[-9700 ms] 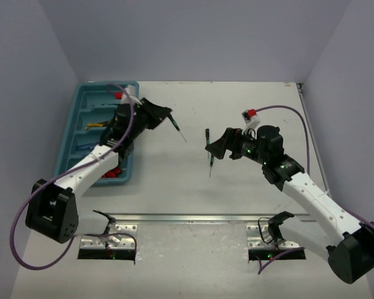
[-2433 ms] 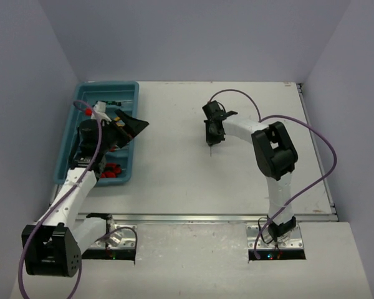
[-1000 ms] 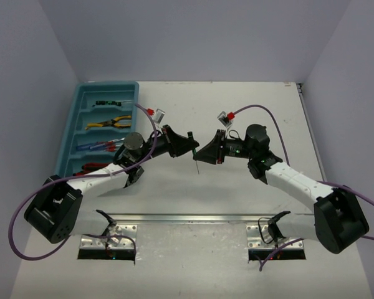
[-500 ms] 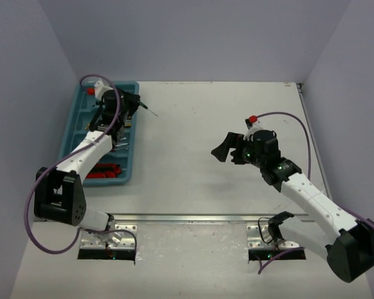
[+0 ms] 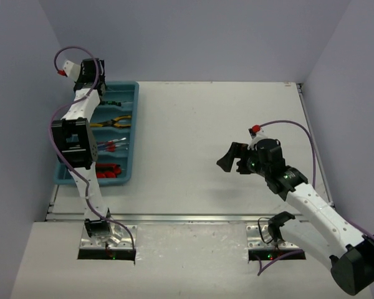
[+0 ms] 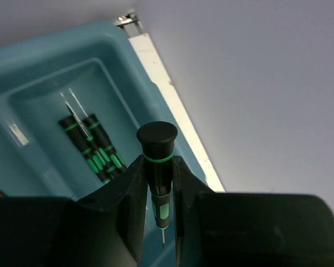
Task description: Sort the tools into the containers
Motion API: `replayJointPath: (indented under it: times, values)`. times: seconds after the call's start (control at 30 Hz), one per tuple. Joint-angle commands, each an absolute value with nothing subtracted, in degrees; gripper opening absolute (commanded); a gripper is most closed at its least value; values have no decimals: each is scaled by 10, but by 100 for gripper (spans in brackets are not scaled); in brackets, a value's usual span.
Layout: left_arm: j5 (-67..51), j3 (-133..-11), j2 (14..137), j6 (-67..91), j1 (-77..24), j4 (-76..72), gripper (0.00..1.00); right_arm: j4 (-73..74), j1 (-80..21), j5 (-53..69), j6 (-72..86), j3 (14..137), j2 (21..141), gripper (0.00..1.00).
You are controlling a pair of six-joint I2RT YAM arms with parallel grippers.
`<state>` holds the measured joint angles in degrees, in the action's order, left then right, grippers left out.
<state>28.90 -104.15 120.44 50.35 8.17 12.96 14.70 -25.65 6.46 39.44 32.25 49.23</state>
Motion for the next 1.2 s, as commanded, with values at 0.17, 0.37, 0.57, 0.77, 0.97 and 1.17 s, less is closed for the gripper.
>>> replayJointPath:
  times: [0.17, 0.37, 0.57, 0.77, 0.97, 1.17]
  values:
    - [231, -1093, 1237, 498, 107, 153, 44, 122, -258, 83, 383, 316, 513, 99]
    - [184, -1093, 1205, 495, 110, 154, 90, 122, -258, 76, 375, 314, 506, 99]
    - [106, -1093, 1058, 435, 110, 202, 100, 169, -258, 17, 340, 352, 483, 99]
    - [-33, -874, 830, 362, 101, 215, 100, 231, -258, -65, 323, 393, 430, 99]
    - [-17, -658, 575, 270, 12, 257, 100, 325, -258, -90, 257, 474, 392, 99]
    - [65, -591, 424, 167, -36, 351, 100, 470, -258, -150, 222, 582, 365, 99]
